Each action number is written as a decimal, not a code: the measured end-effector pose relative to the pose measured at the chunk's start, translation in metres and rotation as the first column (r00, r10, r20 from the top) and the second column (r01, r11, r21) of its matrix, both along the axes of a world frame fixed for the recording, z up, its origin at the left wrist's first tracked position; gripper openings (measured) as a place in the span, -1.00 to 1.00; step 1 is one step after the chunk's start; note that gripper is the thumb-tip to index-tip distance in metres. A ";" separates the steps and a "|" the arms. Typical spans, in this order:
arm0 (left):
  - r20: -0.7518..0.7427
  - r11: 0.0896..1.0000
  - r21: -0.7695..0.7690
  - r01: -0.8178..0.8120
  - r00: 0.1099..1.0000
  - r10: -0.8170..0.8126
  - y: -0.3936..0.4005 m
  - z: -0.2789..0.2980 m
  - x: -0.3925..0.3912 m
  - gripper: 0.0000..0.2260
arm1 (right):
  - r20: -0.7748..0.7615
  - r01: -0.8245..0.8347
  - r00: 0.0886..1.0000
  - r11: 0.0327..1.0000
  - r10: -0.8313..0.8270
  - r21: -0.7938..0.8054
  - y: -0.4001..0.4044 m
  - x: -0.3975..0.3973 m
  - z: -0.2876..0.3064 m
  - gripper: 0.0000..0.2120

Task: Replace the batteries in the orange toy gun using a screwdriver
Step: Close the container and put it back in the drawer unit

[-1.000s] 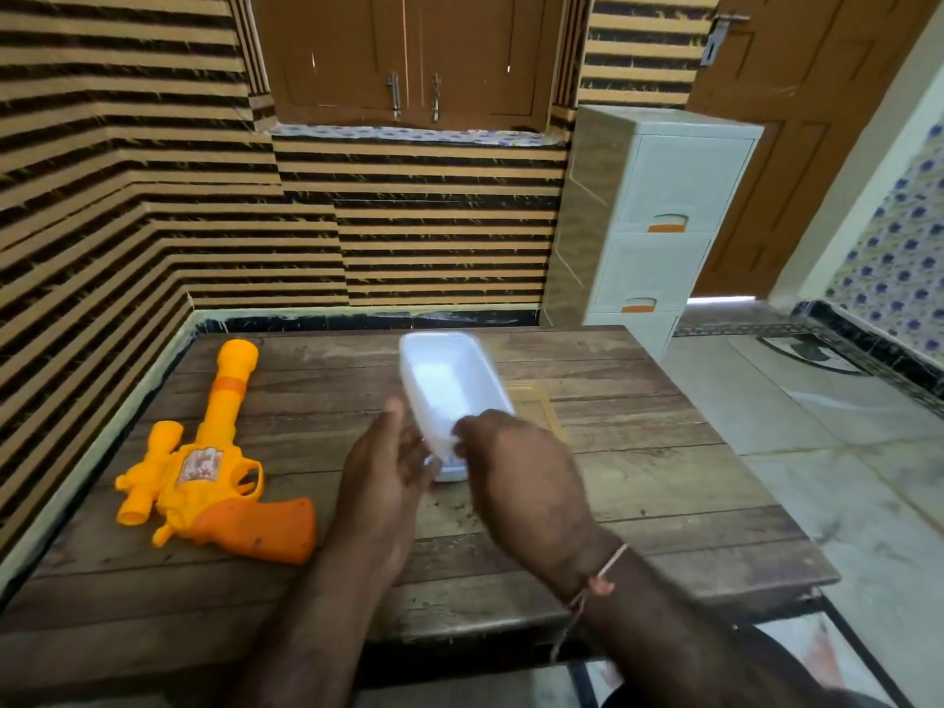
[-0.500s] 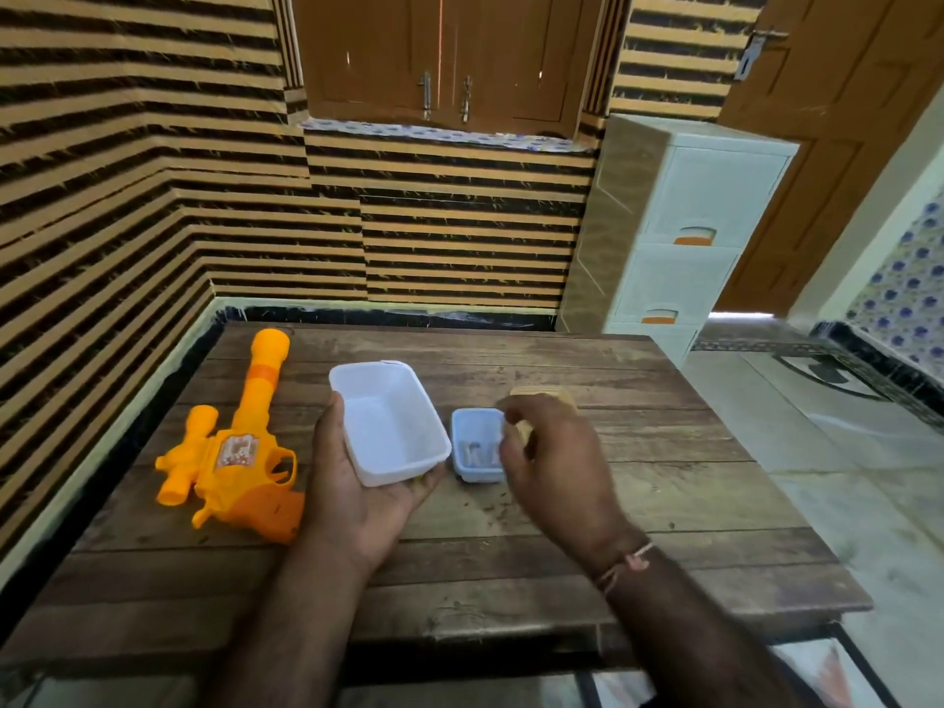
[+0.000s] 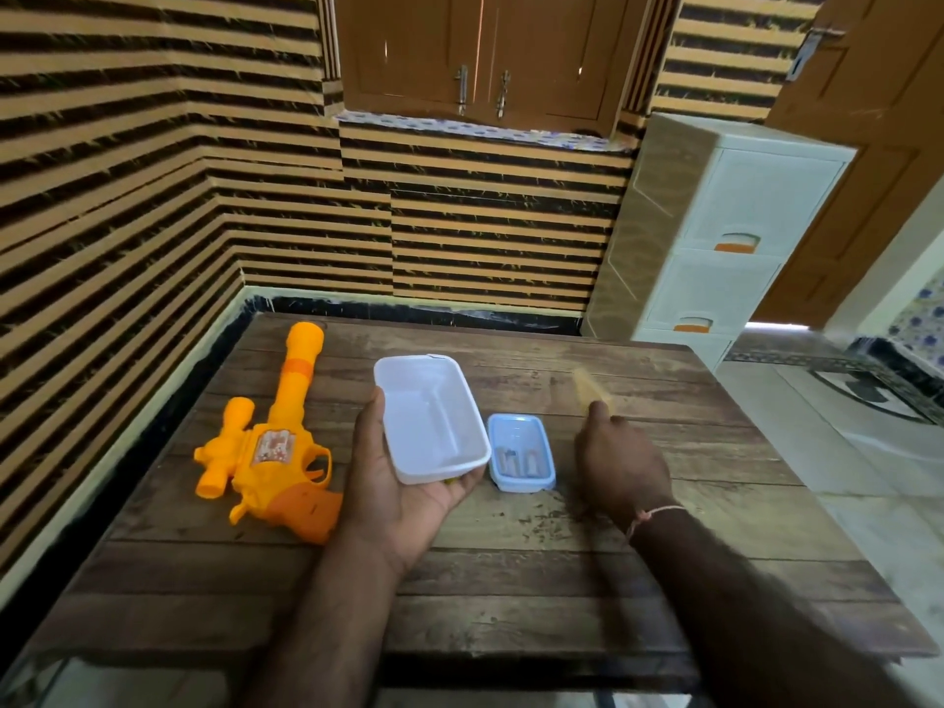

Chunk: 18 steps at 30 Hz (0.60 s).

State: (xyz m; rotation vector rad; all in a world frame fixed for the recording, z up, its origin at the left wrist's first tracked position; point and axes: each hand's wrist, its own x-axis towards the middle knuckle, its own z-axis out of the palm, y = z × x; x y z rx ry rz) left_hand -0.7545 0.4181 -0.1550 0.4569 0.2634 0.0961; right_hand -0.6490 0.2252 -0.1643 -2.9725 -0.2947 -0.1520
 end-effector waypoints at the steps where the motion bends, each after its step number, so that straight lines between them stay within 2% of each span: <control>1: -0.001 1.000 -0.001 -0.001 1.000 0.001 0.000 -0.001 0.000 -0.55 | 0.041 0.064 0.997 0.990 -0.070 0.129 -0.004 0.001 0.006 -0.82; 3: 0.001 1.000 0.004 -0.005 1.000 0.005 0.000 -0.002 0.000 -0.55 | 0.076 0.180 0.969 0.884 -0.234 0.431 -0.010 -0.001 0.021 -0.80; 4: 0.003 1.000 0.014 -0.006 1.000 0.006 -0.001 -0.002 0.000 -0.55 | 0.067 0.211 0.951 0.793 -0.301 0.571 -0.010 -0.004 0.029 -0.77; 5: 0.007 1.000 0.030 -0.003 1.000 0.003 -0.002 -0.002 0.000 -0.54 | 0.007 0.229 0.940 0.645 -0.342 0.729 -0.008 -0.010 0.038 -0.74; 6: 0.010 0.999 0.046 0.002 1.000 -0.002 -0.003 -0.002 0.000 -0.53 | -0.117 0.252 0.941 0.429 -0.317 0.867 0.000 -0.019 0.047 -0.72; 7: 0.013 0.998 0.060 0.009 1.000 -0.010 -0.004 -0.002 0.000 -0.52 | -0.252 0.293 0.945 0.197 -0.209 0.936 0.010 -0.031 0.055 -0.70; 8: 0.019 0.997 0.075 0.021 1.000 -0.023 -0.006 -0.001 0.000 -0.51 | -0.339 0.341 0.938 0.019 -0.077 0.940 0.022 -0.045 0.062 -0.69; 9: 0.025 0.995 0.091 0.032 0.999 -0.035 -0.008 0.000 -0.001 -0.49 | -0.382 0.384 0.924 -0.078 0.030 0.920 0.034 -0.056 0.066 -0.68; 10: 0.031 0.993 0.106 0.044 0.998 -0.048 -0.010 0.000 -0.002 -0.48 | -0.405 0.414 0.909 -0.126 0.095 0.901 0.045 -0.066 0.068 -0.68; 12: 0.051 0.992 0.103 0.067 0.996 -0.073 -0.012 -0.001 -0.003 -0.47 | -0.428 0.446 0.893 -0.154 0.135 0.882 0.062 -0.078 0.063 -0.68; 14: 0.065 0.994 0.088 0.069 0.995 -0.075 -0.013 -0.002 -0.005 -0.48 | -0.412 0.420 0.907 -0.121 0.090 0.899 0.073 -0.082 0.054 -0.68; 16: 0.062 0.996 0.071 0.058 0.996 -0.063 -0.012 -0.002 -0.006 -0.50 | -0.317 0.317 0.948 0.017 -0.023 0.948 0.076 -0.080 0.042 -0.67; 18: 0.061 0.996 0.076 0.047 0.997 -0.051 -0.012 -0.001 -0.006 -0.53 | -0.185 0.211 0.974 0.219 -0.134 0.953 0.076 -0.077 0.033 -0.68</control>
